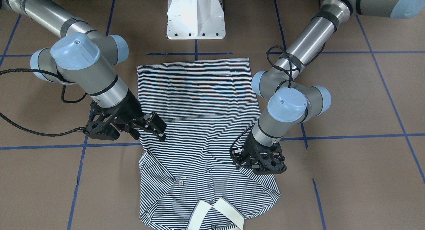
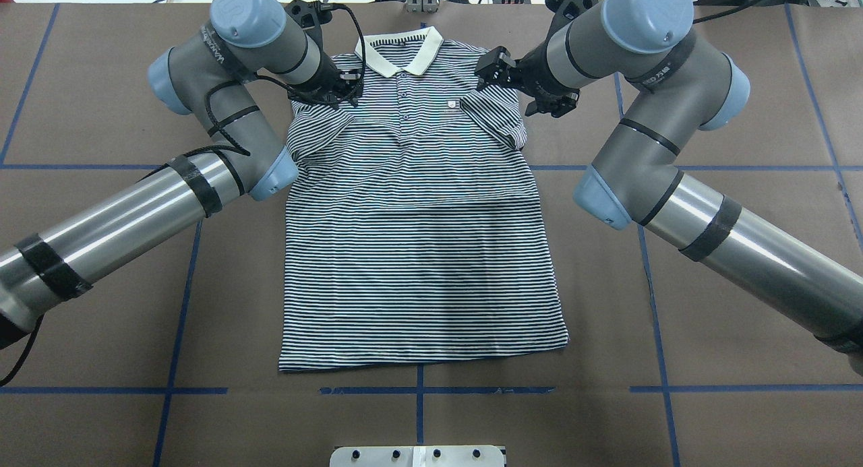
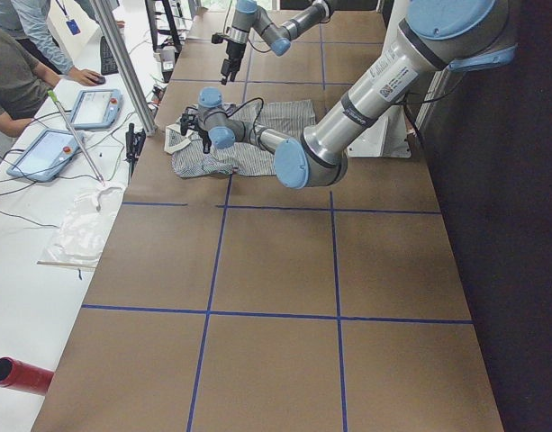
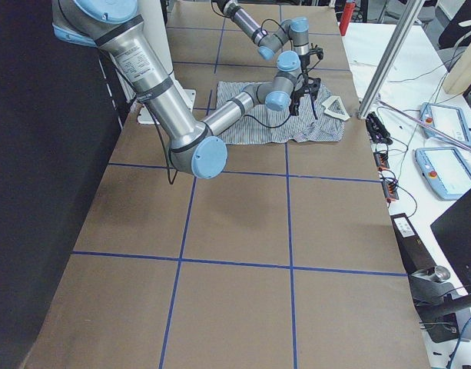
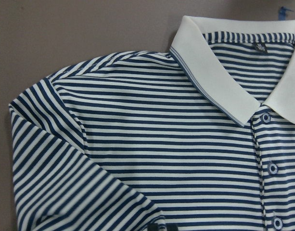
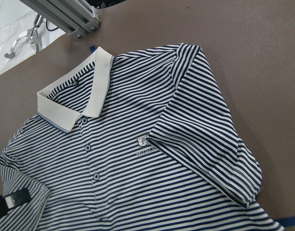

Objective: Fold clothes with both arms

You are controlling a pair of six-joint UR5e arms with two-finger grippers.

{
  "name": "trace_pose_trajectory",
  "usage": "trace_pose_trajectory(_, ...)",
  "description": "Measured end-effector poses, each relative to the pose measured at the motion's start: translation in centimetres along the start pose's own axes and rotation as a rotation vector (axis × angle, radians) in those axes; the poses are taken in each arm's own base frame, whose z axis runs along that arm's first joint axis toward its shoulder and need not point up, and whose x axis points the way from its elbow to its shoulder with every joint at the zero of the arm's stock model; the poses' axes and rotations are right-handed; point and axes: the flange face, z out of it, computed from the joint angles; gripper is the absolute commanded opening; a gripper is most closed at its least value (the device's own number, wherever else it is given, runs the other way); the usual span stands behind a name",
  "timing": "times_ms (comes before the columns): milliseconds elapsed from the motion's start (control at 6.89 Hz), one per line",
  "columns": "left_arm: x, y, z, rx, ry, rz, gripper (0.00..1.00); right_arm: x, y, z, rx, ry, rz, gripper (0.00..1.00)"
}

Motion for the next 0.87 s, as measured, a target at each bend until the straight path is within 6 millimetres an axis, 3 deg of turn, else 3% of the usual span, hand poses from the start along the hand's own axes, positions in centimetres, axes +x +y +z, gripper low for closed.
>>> trace_pose_trajectory(145,-0.2,2.3,-2.0,0.004,0.044,0.024,0.69,2.1,2.0,0.2,-0.01,0.014,0.007,1.0)
trace_pose_trajectory(290,-0.6,4.8,-3.7,0.002,0.079,0.039,0.7,4.5,5.9,0.8,-0.005,0.033,0.029,0.98)
trace_pose_trajectory(580,-2.0,8.4,-6.3,-0.004,0.121,0.041,0.72,7.7,16.4,1.6,0.017,0.096,0.09,0.96)
trace_pose_trajectory(870,-2.5,9.5,-6.7,-0.009,0.129,0.041,0.73,9.5,24.6,1.2,0.035,0.221,0.143,0.95)
